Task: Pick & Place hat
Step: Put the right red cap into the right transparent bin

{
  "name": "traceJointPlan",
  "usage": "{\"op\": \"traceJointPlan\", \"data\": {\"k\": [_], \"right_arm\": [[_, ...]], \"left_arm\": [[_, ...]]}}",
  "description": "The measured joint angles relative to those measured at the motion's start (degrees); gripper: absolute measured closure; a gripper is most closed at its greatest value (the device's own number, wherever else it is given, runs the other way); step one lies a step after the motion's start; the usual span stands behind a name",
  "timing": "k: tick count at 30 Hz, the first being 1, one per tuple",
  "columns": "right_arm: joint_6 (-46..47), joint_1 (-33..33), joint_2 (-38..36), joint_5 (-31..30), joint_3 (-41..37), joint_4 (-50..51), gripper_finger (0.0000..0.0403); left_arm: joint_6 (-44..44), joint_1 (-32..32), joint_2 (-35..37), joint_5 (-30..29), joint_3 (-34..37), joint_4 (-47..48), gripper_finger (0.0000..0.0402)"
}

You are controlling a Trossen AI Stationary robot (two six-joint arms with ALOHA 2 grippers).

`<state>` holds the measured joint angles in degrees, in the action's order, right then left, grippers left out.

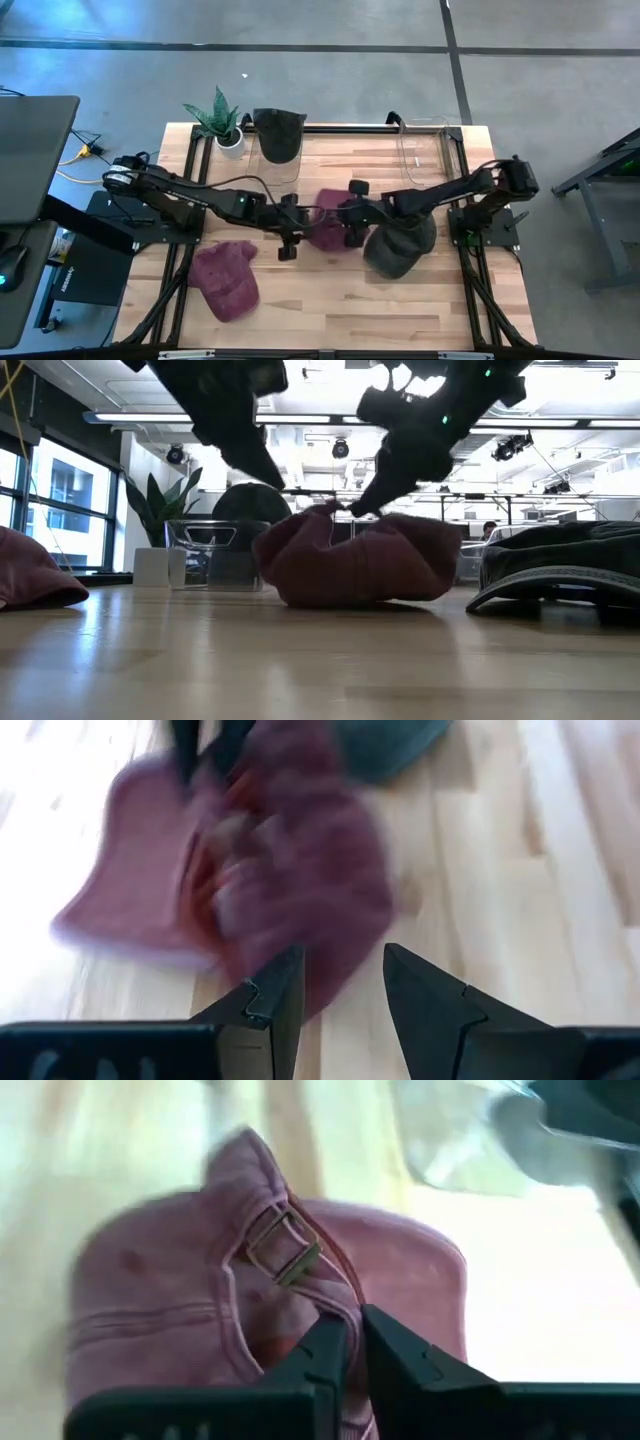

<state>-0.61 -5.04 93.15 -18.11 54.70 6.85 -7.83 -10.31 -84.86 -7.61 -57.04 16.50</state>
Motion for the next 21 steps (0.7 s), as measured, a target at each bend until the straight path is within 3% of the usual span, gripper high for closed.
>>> {"op": "traceJointPlan", "data": {"k": [4, 9, 15, 21], "right_arm": [[-0.4, 1.6, 4.4, -5.3, 0.0, -0.3, 0.0392], [-0.9, 2.8, 9.3, -5.5, -0.1, -1.7, 0.0384], [0.7, 2.8, 8.8, -5.8, -0.1, -0.2, 0.0293], [3.4, 1.7, 2.8, -5.6, -0.1, 6.2, 0.0207]], "left_arm": [[0.6, -0.3, -1.3, 1.2, -0.1, -5.5, 0.0271], [2.5, -0.2, -5.9, 0.6, -0.1, -10.3, 0.0271], [-2.0, 0.5, -12.6, -10.7, 0.0, -9.4, 0.0271], [-10.0, 2.3, -15.6, -17.9, 0.0, -5.7, 0.0271]]}}
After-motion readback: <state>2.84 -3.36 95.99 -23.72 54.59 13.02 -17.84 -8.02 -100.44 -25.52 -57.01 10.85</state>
